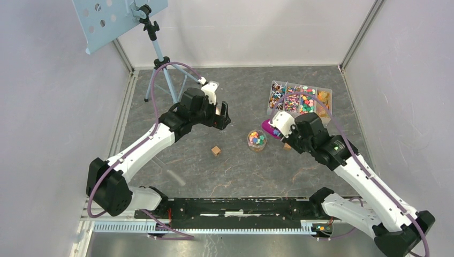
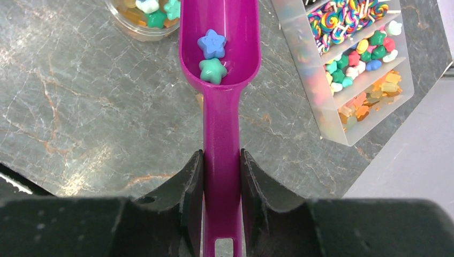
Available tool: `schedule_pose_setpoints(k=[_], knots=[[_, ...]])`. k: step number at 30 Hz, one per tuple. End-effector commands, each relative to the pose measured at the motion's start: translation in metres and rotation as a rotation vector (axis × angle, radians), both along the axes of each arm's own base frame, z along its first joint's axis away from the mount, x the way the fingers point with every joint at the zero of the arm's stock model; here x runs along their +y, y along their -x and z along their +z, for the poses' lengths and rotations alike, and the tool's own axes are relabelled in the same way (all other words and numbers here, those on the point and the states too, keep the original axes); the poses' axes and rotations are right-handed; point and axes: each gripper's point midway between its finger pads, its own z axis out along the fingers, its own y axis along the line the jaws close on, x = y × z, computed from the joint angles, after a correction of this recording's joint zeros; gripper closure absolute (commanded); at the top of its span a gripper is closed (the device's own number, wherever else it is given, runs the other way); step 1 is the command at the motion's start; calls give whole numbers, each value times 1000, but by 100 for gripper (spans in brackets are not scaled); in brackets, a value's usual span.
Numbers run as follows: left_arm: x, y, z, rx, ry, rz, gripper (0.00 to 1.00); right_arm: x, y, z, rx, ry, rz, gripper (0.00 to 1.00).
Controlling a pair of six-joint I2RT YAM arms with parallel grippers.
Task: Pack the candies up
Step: Place the fake candies in the packing bottle.
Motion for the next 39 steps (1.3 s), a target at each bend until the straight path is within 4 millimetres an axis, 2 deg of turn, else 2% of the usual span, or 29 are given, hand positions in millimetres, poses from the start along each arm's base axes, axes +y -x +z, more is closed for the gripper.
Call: schedule_pose_setpoints(k=[1,11,14,17,22,29,39], knots=[[2,-5,13,-22,40,40,0,7,-4,23,-46,31,-25,100],[29,-13,11,6,115,156,0,34,9,17,17,144,43,100],[32,-13,12,-4,115,159,0,37,14,17,31,181,43,100],[32,-11,13,-7,115,151,0,47,19,21,32,172,68,100],[33,-10,10,-5,106,148,0,55,19,24,39,201,75,100],[38,-9,12,-23,93,157,0,55,17,24,31,234,78,100],[37,-9,11,-20,94,156,0,44,17,18,39,329,101,100]])
